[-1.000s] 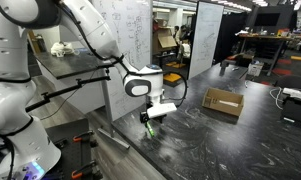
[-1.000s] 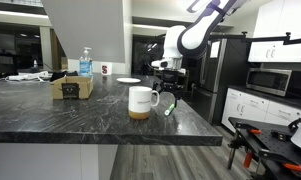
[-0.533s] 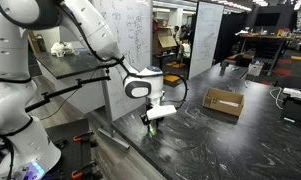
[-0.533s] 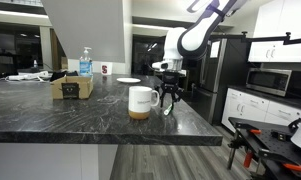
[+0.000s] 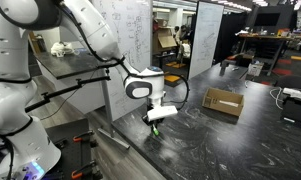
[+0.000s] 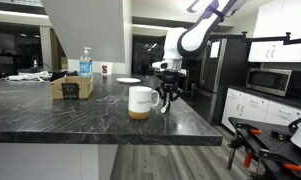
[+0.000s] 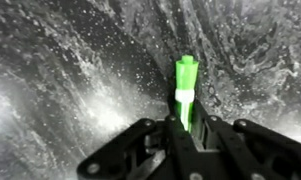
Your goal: Move the marker to the right of the mug cup
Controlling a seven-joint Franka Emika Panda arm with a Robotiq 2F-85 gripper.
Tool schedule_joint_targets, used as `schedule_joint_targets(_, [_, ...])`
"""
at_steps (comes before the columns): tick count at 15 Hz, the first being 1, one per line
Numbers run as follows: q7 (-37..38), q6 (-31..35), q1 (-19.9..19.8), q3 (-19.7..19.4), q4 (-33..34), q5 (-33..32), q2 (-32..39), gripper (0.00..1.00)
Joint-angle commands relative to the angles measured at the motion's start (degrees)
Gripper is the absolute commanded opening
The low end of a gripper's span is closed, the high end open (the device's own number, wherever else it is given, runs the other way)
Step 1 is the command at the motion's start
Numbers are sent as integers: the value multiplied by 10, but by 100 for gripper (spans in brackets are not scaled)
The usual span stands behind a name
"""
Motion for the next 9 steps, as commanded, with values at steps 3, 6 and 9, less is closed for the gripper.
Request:
schedule_joint_targets(3, [59, -32, -6, -14, 60, -43, 14, 5])
schedule_joint_targets(6, [81, -64, -15, -14, 126, -34, 45, 5])
schedule_joint_targets(9, [99, -101, -18, -13, 199, -40, 88, 5])
